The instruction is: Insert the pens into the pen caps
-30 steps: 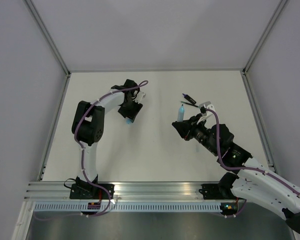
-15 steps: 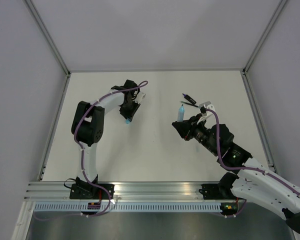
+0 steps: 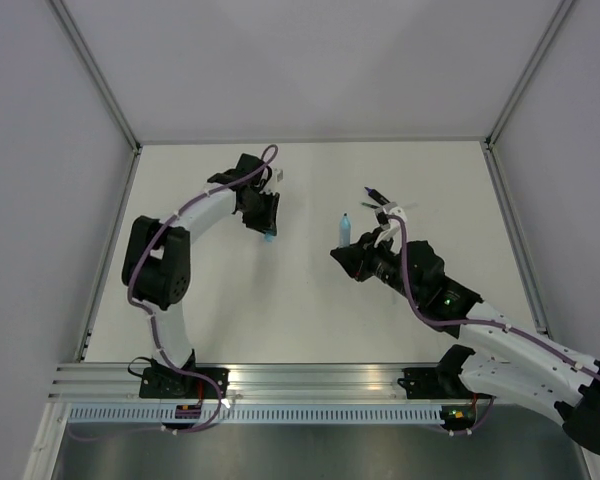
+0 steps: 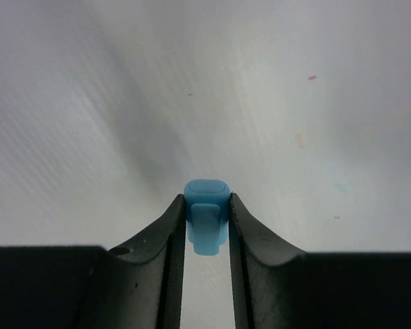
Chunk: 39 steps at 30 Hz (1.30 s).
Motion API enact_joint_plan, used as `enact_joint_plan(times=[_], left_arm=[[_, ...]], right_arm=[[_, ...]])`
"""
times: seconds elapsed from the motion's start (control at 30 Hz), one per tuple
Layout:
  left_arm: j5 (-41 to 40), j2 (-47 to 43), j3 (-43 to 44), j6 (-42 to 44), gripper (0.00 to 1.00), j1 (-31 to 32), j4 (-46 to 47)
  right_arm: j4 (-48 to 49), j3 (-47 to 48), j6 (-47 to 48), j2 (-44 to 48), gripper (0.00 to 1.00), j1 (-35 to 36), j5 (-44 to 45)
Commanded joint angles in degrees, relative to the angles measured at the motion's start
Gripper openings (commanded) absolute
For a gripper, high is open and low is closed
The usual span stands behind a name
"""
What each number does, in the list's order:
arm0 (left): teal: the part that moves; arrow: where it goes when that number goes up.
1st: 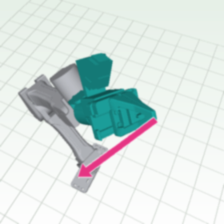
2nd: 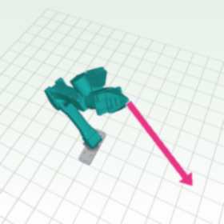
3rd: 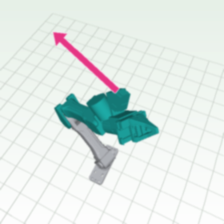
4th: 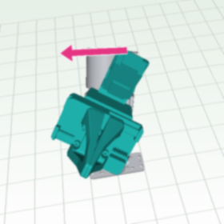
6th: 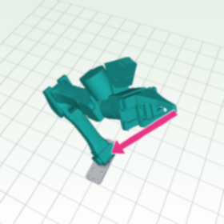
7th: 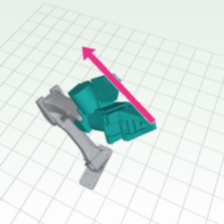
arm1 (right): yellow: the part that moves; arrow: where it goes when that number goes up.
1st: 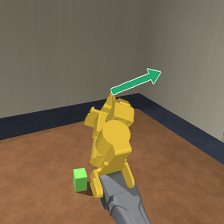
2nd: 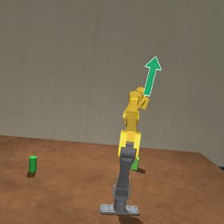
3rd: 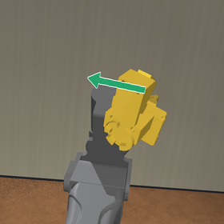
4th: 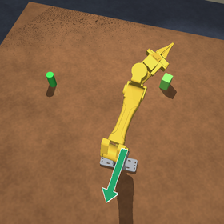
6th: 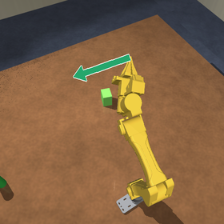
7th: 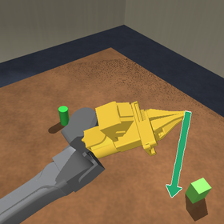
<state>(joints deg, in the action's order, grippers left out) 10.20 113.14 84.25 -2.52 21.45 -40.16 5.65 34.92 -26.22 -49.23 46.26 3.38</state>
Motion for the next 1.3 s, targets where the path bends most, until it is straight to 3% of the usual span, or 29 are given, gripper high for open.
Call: enact_joint_plan(times=[0.0,0.17,0.23,0.4,0.63,1.03,1.27], left_arm=[[9.8,-11.3,-2.5,-12.7,0.02,-0.1,11.1],[23.4,-19.0,-6.7,-24.7,0.02,0.2,19.6],[24.3,-23.0,-10.0,-29.8,0.02,1.7,25.0],[18.4,-30.3,-14.5,-36.8,0.02,6.8,31.4],[8.6,-37.5,-17.4,-43.6,0.02,11.5,32.7],[1.1,-39.1,-16.9,-43.1,0.02,15.4,31.7],[1.6,-37.6,-16.7,-42.0,0.02,16.5,32.7]], right_arm=[[5.5,0.1,1.0,-4.1,0.00,0.0,-5.5],[5.2,1.5,2.0,-9.5,0.00,0.1,-4.3],[4.6,2.2,2.1,-11.7,0.00,0.3,-2.2],[4.4,3.4,3.0,-15.0,0.00,3.0,-0.5],[4.0,3.6,3.5,-15.0,0.00,5.2,2.9],[4.5,2.9,2.8,-12.6,0.00,6.1,2.6],[5.2,2.4,2.4,-11.6,0.00,6.1,2.5]])
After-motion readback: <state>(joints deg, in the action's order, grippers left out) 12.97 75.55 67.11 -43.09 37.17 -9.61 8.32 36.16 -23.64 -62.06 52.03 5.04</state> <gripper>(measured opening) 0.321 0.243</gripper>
